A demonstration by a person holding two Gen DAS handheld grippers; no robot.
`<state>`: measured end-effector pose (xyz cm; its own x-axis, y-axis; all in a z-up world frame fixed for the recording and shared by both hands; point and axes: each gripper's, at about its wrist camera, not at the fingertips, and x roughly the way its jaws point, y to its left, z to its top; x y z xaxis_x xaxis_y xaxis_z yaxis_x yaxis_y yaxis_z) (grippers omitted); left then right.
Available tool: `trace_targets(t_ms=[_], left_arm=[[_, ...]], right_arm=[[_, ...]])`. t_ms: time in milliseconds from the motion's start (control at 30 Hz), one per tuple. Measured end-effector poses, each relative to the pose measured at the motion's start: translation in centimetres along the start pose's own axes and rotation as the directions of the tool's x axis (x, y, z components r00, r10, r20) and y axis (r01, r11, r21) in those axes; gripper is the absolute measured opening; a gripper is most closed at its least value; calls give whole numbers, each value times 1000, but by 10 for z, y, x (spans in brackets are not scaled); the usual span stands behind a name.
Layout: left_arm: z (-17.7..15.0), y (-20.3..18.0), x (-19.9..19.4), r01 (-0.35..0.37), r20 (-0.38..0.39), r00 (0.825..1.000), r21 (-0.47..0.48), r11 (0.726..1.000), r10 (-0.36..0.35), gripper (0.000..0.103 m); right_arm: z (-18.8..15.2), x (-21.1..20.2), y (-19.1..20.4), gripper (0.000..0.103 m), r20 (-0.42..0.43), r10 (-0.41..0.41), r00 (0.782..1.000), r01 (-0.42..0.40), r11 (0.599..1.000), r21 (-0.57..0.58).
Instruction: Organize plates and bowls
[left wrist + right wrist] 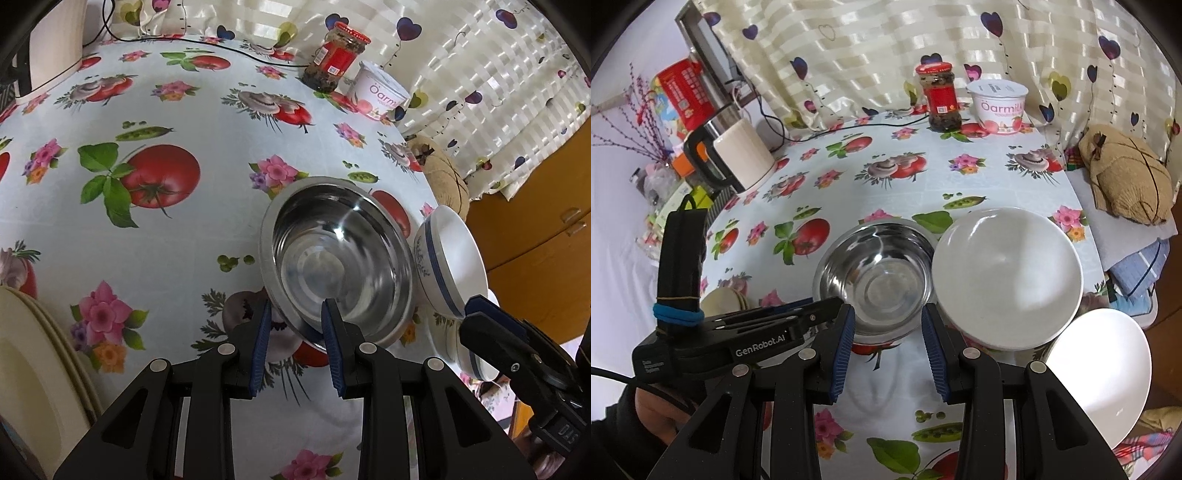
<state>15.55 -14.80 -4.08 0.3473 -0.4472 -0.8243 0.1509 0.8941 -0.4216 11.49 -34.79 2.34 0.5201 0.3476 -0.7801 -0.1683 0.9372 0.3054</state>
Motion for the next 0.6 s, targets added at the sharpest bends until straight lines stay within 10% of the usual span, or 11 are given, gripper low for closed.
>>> trace_targets(t_ms=[600], left_arm=[[-25,16,-23,-18,-46,999,-9,1000,18,20]], right_arm=[[-5,-10,1,37,14,-5,1000,5,1000,3]])
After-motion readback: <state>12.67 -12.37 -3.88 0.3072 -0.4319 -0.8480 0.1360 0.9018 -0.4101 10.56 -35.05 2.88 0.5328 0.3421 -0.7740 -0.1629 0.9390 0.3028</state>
